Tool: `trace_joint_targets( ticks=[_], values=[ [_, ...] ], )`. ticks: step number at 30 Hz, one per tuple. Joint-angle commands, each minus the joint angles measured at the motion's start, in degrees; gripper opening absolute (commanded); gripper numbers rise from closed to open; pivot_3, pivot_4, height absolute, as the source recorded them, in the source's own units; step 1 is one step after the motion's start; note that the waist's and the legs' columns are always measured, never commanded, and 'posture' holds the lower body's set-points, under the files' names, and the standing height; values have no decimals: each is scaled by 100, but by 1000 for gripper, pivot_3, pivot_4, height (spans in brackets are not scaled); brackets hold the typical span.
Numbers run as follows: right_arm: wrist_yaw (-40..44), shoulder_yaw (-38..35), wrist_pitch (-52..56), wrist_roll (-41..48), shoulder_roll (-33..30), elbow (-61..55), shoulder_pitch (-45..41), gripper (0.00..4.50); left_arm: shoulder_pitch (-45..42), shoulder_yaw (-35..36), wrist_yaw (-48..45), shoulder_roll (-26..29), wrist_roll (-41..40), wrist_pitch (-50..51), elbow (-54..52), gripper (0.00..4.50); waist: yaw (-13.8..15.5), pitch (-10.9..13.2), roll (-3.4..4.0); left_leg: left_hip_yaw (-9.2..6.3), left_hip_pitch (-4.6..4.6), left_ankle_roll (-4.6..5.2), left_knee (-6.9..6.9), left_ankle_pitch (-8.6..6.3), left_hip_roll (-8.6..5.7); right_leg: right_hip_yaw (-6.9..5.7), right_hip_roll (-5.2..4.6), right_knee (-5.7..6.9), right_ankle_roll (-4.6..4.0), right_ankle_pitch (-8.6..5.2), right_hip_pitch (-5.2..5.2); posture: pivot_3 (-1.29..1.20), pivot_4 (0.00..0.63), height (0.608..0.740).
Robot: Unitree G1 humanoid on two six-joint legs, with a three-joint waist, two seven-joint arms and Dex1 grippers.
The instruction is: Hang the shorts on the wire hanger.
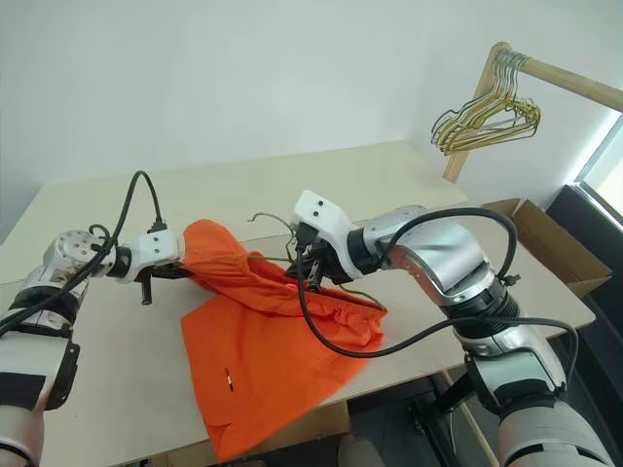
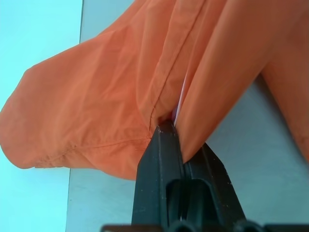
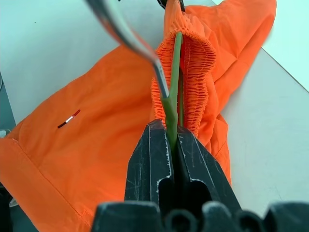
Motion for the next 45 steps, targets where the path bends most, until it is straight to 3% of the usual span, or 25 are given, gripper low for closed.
trace_joint_targets(
  ticks=[1,7,10,13,18,24,27,36,39,45],
  values=[
    [37,-236,-37,67,-51,-171,-104,0,-145,245,-260,-39,-336,194,-331,392,0,0,0,0,0,0,0,0,-2,-2,-3,2,0,0,0,-111,0,740],
    [18,-228,-38,62,-23,-183,-90,0,-132,496,-926,-61,-858,394,-950,2059,-3,0,0,-2,0,0,0,0,-3,-8,-5,3,0,0,0,-103,0,740],
    [-3,-226,-39,58,-6,-186,-74,0,-85,469,-1837,185,-1126,532,-1389,2883,-4,0,0,-2,0,0,0,0,-3,-8,-5,5,0,0,0,-103,0,740],
    [-16,-234,-36,55,-3,-189,-60,0,14,-45,-2327,762,-1581,572,-1929,2883,-52,0,0,-2,0,0,-3,0,-1,-8,-3,4,0,0,-3,-103,0,740],
    [-9,-214,-93,22,8,-114,-57,0,-149,-1037,-2333,1498,-2665,578,-2700,2883,-25,0,0,-3,1,-1,-11,1,3,-4,-6,18,0,-1,-13,-97,0,740],
    [8,-184,-142,1,78,-51,-111,0,-588,-672,-2180,254,-2414,368,-2755,2883,255,-2,-3,-14,3,0,3,0,-21,-21,-19,11,3,-2,8,-92,0,740],
    [24,-170,-154,-25,111,-13,-154,0,-678,-588,-2158,-93,-2295,372,-2667,2883,235,-2,-4,-14,3,-10,6,6,-29,-19,-20,10,4,-2,3,-101,0,740],
    [20,-171,-146,-41,156,1,-223,0,-915,-1437,-2333,-161,-1920,60,-2261,2883,55,-2,-4,-15,13,-10,0,7,-30,-4,-15,14,4,-3,-5,-109,0,740],
    [22,-175,-160,-52,161,17,-231,0,-1034,-1529,-2333,-267,-1677,-174,-1950,2304,47,-2,-4,-15,12,-9,0,6,-31,-5,-14,13,5,-3,-5,-111,0,740],
    [63,-190,-193,-83,138,39,-246,0,-1111,-1387,-2333,-490,-1494,-296,-1671,374,51,-2,-4,-18,8,-7,0,5,-39,-6,-23,10,7,-5,-6,-113,0,740]
  ],
)
